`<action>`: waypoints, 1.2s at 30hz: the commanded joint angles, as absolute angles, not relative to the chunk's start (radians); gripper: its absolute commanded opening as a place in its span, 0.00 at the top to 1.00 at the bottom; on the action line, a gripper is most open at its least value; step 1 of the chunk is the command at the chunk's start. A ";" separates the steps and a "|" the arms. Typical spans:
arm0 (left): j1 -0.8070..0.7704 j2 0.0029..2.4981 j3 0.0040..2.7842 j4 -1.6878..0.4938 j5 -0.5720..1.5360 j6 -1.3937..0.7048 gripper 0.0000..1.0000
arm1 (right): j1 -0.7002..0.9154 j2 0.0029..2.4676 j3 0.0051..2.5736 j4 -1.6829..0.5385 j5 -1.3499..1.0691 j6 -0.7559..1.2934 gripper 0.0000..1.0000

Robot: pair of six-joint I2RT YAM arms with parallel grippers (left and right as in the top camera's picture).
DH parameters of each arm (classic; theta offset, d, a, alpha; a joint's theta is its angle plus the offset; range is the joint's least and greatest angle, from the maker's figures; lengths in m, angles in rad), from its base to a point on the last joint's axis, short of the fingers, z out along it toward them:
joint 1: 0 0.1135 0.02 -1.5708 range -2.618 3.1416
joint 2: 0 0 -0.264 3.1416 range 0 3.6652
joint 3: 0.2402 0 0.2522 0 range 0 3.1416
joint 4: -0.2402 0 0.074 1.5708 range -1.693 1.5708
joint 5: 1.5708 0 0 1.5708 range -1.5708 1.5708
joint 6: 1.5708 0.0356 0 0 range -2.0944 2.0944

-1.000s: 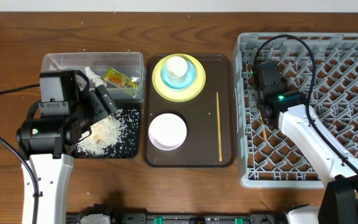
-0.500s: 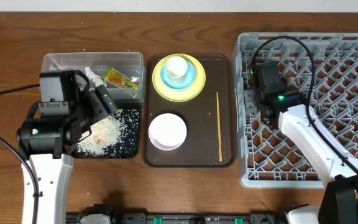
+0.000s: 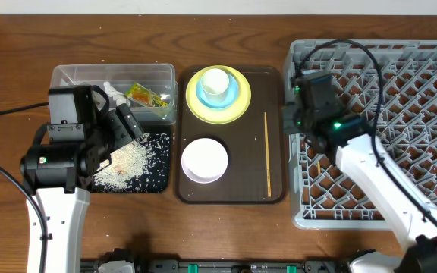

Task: Sort waste into correct bins and load items into the dishwasher rack
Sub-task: 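Move right gripper back to the second chopstick and grasp it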

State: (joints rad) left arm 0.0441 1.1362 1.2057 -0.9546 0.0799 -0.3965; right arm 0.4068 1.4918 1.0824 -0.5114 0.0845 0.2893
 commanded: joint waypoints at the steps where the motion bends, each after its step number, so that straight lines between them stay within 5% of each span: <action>1: 0.048 1.137 1.201 -0.957 0.086 -0.398 0.09 | 0.457 1.478 1.100 -0.511 0.071 0.391 0.73; 20: 0.049 1.139 1.201 -0.957 0.086 -0.398 0.09 | 0.695 1.702 1.098 -0.527 0.288 0.546 0.77; 36: 0.048 1.139 1.201 -0.957 0.086 -0.398 0.09 | 0.701 1.866 1.098 -0.540 0.347 0.617 0.79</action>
State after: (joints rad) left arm 0.0441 1.1370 1.2057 -0.9550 0.0799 -0.3965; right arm 0.6933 1.8606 1.0847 -0.5373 0.2966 0.5735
